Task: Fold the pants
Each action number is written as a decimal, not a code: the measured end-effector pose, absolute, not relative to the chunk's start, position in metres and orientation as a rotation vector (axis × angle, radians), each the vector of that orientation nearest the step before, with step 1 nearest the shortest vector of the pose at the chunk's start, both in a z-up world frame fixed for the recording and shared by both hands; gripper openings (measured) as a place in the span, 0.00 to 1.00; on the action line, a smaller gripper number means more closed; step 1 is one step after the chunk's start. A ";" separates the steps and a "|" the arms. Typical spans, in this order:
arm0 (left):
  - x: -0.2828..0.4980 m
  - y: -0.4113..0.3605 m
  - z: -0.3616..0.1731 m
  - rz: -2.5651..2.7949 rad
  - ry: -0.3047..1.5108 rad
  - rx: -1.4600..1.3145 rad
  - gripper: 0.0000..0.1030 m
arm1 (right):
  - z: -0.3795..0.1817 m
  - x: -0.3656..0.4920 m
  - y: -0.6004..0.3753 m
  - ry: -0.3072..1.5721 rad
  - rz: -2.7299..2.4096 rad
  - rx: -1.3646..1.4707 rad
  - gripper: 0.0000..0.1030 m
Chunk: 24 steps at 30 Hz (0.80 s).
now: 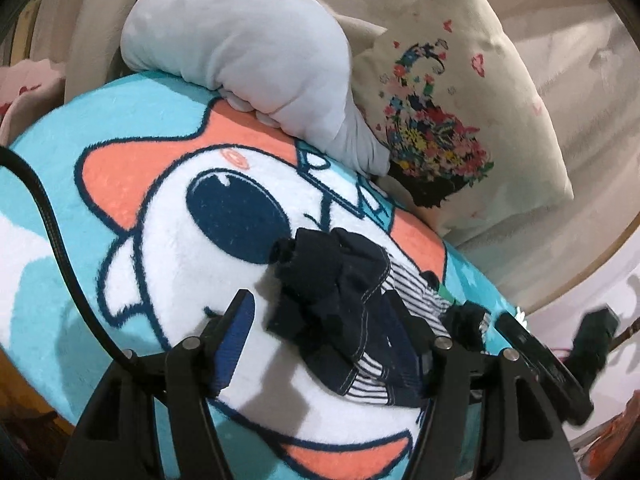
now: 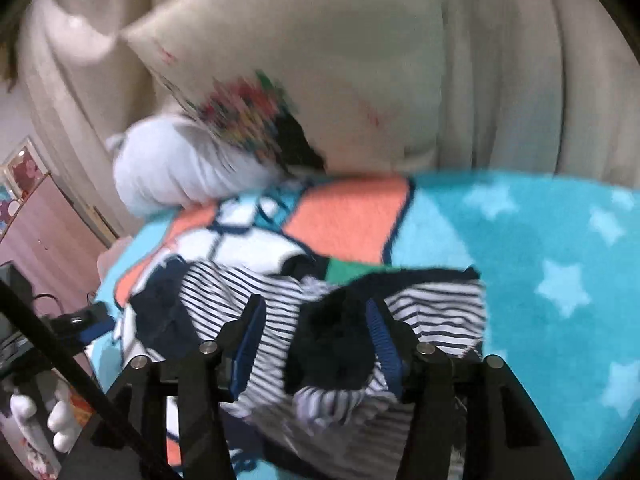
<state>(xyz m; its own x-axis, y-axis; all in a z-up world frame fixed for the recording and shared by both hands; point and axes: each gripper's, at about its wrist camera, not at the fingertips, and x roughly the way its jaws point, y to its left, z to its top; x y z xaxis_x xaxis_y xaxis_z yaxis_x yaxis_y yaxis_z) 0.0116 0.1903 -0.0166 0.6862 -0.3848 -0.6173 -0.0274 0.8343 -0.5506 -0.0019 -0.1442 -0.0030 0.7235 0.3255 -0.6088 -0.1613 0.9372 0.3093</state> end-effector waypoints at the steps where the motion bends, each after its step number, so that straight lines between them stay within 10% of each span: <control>1: 0.013 0.193 -0.019 -0.208 0.794 -0.591 0.62 | 0.002 -0.010 -0.142 0.688 0.278 0.242 0.62; 24: -0.004 0.276 -0.038 -0.108 0.743 -0.799 0.68 | -0.035 0.004 0.060 0.834 0.506 -0.221 0.68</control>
<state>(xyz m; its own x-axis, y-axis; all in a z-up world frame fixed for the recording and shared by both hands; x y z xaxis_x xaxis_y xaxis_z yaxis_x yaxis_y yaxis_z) -0.0039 0.2760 -0.0383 0.7454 -0.3558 -0.5637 -0.1807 0.7062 -0.6846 0.0042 0.0602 -0.0354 0.5629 0.3408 -0.7530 -0.5101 0.8601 0.0080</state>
